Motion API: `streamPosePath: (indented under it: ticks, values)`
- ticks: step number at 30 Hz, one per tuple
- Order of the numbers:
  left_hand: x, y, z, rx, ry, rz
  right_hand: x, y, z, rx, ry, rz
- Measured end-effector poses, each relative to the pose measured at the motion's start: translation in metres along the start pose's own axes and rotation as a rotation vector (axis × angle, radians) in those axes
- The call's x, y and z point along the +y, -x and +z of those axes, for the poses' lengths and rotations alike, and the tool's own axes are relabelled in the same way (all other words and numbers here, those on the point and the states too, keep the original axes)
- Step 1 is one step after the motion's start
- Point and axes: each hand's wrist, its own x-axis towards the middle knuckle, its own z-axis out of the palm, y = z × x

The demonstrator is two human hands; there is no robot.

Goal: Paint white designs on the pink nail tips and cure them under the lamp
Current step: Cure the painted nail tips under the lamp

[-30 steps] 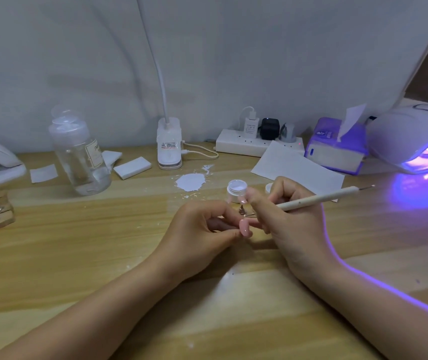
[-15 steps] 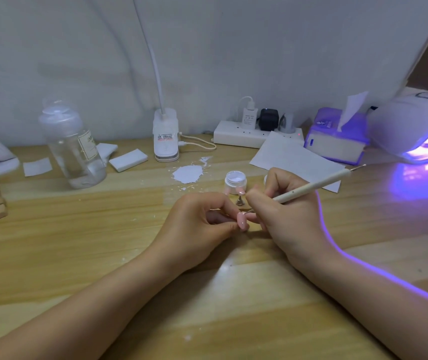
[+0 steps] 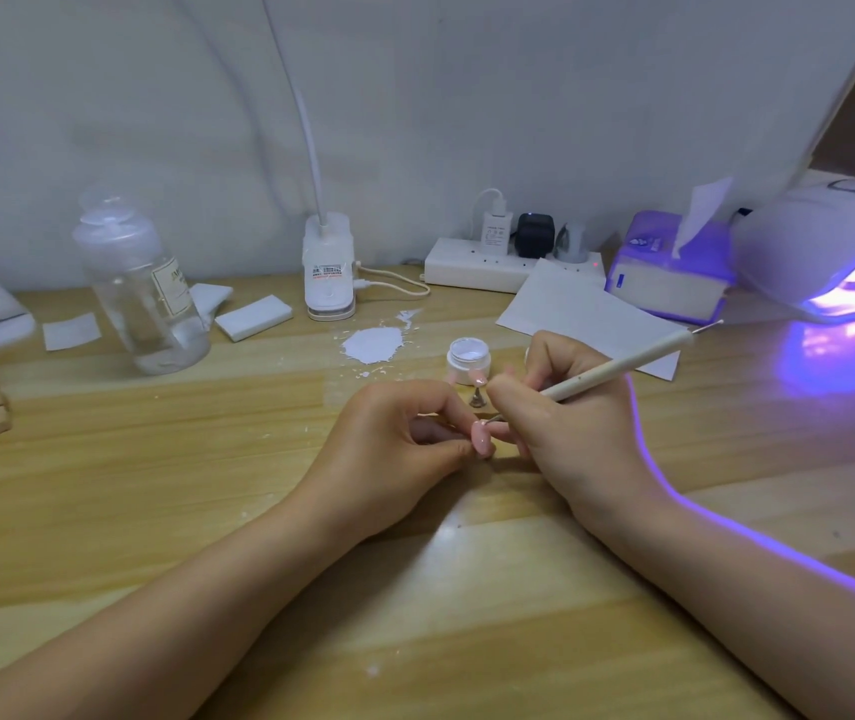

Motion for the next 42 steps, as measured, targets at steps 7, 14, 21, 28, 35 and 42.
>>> streamPosePath:
  ticks: [7,14,21,28,35,42]
  values:
    - [0.0001,-0.0004,0.0000,-0.004,0.000,0.009,-0.0016,0.0004,0.0002,0.022,0.038,0.015]
    - [-0.0006,-0.0006,-0.0002,-0.009,-0.001,0.013,-0.0025,0.0013,0.0009,0.016,0.034,0.015]
    - [-0.0004,-0.0004,-0.0001,-0.009,0.005,0.009,-0.0015,0.0005,0.0004,0.010,0.035,0.013]
    - [-0.0005,0.0001,-0.0004,-0.011,0.013,0.011,0.0002,0.0001,-0.0002,-0.007,0.020,-0.006]
    - [-0.0013,-0.0008,-0.0004,-0.013,0.004,0.006,-0.0011,0.0003,0.0002,-0.010,0.012,0.004]
    - [-0.0001,-0.0004,-0.0004,-0.010,0.003,0.000,-0.0019,0.0009,0.0000,-0.021,-0.001,0.007]
